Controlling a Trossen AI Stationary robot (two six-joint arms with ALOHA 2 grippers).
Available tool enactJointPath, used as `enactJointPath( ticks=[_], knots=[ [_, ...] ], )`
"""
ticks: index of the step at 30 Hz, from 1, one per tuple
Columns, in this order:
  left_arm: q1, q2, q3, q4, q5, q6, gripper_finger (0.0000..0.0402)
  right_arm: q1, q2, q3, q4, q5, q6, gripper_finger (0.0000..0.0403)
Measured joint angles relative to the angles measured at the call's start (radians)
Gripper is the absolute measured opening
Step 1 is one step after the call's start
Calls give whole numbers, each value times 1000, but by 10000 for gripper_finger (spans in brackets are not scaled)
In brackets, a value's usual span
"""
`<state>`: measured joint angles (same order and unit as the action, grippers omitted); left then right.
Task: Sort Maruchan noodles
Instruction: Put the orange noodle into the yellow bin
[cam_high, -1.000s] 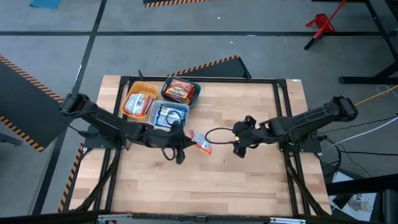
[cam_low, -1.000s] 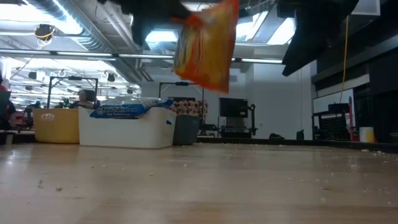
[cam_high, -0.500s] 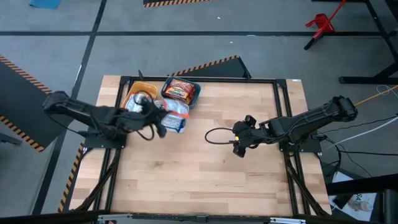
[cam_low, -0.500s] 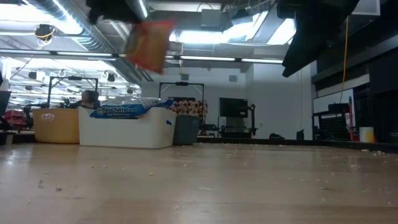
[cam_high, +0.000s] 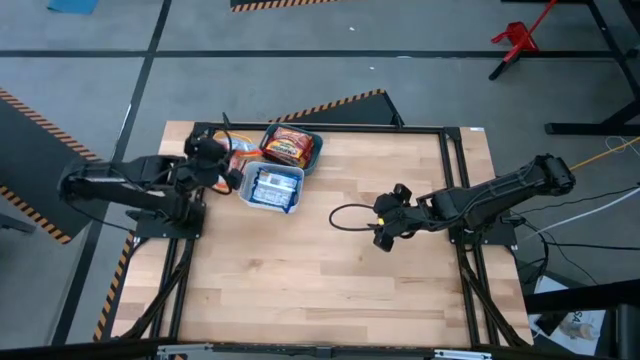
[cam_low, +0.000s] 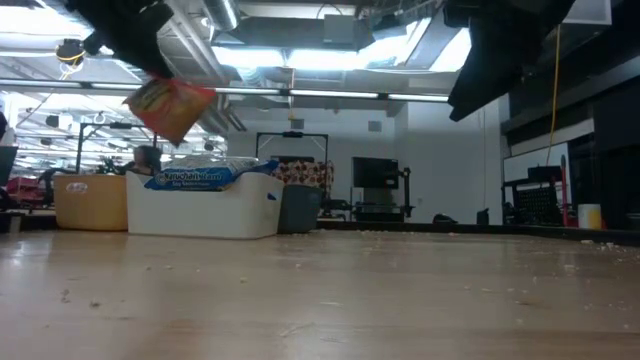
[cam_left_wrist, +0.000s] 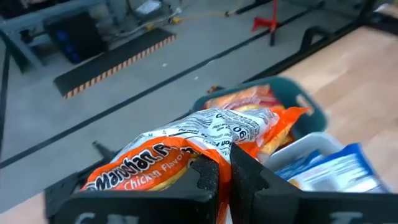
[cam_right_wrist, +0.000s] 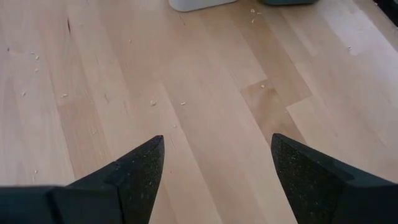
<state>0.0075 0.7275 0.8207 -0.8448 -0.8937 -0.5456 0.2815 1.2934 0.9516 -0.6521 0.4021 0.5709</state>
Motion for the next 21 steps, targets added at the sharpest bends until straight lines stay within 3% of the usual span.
enactJointPath(
  ticks=[7, 21],
  knots=[
    [126, -44, 0, -90, 87, 58, 4, 0, 0, 0, 0, 2, -3, 282],
    [271, -196, -11, 2, 301, 296, 4, 0, 0, 0, 0, 18, -4, 282]
  ],
)
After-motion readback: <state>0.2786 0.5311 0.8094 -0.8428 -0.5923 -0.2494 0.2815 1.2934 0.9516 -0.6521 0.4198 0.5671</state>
